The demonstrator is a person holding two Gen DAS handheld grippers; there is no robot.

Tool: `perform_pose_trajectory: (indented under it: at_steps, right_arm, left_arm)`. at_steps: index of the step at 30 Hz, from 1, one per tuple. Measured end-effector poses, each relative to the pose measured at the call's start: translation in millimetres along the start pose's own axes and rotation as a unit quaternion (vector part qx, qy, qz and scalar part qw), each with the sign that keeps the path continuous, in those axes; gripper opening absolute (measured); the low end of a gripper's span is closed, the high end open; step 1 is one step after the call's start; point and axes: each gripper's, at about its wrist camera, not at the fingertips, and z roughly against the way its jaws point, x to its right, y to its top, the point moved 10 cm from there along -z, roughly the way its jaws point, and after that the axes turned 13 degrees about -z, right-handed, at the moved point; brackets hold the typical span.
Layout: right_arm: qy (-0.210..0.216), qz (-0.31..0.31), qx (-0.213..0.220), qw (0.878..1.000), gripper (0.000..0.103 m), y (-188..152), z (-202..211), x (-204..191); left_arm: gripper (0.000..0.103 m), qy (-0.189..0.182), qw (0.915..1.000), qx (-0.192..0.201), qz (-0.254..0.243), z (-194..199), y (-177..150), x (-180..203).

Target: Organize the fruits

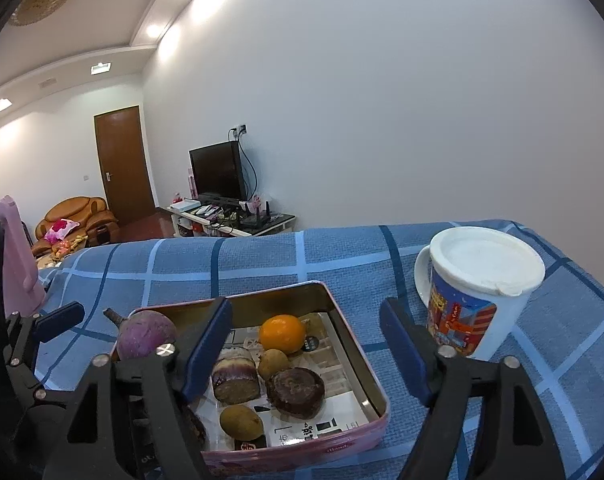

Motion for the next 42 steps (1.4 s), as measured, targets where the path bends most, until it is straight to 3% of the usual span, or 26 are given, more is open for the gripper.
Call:
perform_pose_trajectory:
  at_steps: [22, 31, 42]
  right_arm:
    - [0.001, 0.029, 0.060, 0.998, 0.081, -3.6, 49.8, -8.9]
    - [0.001, 0.013, 0.071, 0.997, 0.081, -5.5, 68.3, -3.7]
    - [0.006, -0.003, 0.093, 0.996, 0.081, -6.3, 91.8, -1.0]
  left_arm:
    - [0.103, 0.005, 0.9976, 0.067, 0.017, 51.2, -9.6, -14.1]
    - [0.103, 0.017, 0.9950, 0.086, 0.047, 68.1, -17.7, -28.9]
    - [0.103, 0.028, 0.9921, 0.115, 0.042, 91.6, -22.7, -29.4]
